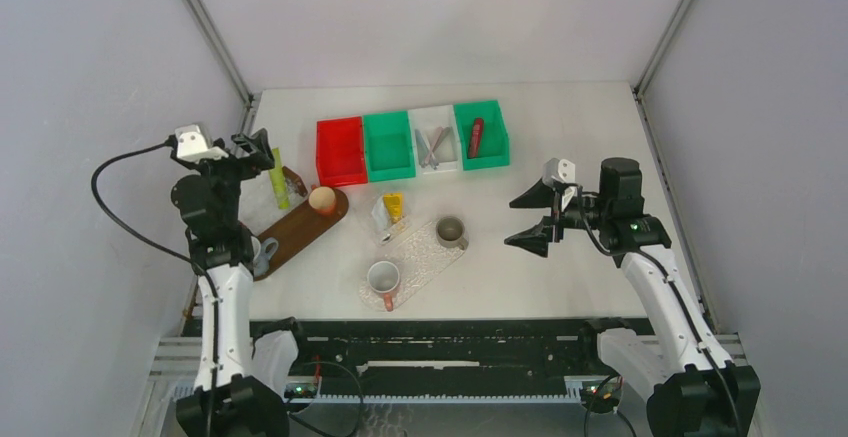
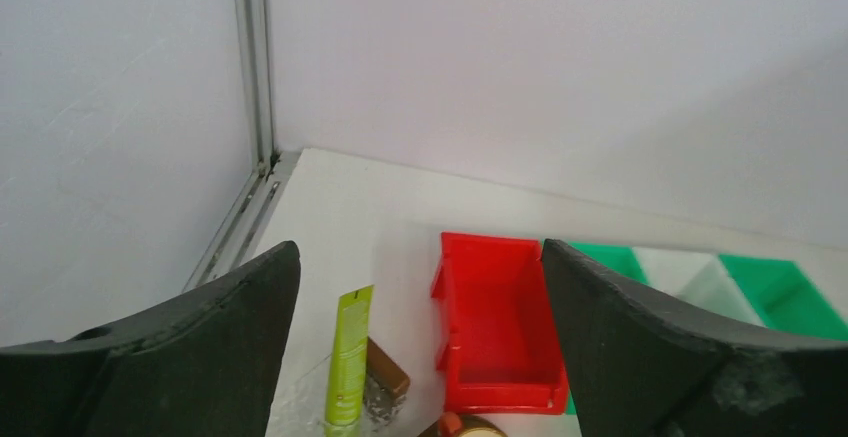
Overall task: Prepare toiletry sets of a toothbrush and toothpaste on the tray
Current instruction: Place the toothpaste in the toothpaste holder, then pick up the toothpaste from the storage box.
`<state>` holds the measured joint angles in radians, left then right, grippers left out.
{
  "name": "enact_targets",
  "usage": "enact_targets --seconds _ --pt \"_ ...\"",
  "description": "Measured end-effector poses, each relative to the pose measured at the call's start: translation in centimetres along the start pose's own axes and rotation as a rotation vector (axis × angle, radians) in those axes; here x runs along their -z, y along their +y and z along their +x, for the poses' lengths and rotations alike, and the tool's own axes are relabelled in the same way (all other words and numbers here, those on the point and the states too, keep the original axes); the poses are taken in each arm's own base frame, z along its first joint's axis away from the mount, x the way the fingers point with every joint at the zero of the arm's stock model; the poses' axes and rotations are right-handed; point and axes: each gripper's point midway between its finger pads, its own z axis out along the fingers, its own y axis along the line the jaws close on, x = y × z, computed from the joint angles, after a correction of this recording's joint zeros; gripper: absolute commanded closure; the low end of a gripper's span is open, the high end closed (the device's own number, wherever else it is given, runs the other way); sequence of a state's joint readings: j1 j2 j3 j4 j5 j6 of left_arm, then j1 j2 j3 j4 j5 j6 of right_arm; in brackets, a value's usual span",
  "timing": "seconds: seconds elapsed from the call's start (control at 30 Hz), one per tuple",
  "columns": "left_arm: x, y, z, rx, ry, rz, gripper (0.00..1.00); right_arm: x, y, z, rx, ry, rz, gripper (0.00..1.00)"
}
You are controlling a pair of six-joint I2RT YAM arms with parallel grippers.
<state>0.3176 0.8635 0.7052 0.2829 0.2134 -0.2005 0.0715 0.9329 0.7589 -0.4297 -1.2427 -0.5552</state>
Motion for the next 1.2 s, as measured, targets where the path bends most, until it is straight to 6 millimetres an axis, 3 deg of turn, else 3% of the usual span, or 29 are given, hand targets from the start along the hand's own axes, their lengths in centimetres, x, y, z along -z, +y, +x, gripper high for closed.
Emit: enact_targets --seconds 0.17,0.3,0.63,0.9,1.2 --pt "1.3 -1.5 -2.1 0.069 -0.061 0.043 0.00 0.1 0.0 -0.1 0.002 -0.003 0.001 0.12" --pt "1.3 -2.7 -2.1 0.160 -0.049 0.088 0.00 0.2 0.0 -0.2 0.007 -0.007 0.004 0.11" --pt "1.1 -7.0 0.0 0.353 0.063 0.233 0.00 0.6 -0.2 -0.4 0.015 -0.015 0.023 0.11" --pt "2.4 -13.2 3.1 0.309 0.197 0.341 0.00 0.7 -0.2 -0.5 0.016 -0.016 0.023 0.12" --pt "1.0 -18.6 6.2 0.234 0.341 0.387 0.00 0.7 -0.2 -0.5 0.016 -0.014 0.025 0.11"
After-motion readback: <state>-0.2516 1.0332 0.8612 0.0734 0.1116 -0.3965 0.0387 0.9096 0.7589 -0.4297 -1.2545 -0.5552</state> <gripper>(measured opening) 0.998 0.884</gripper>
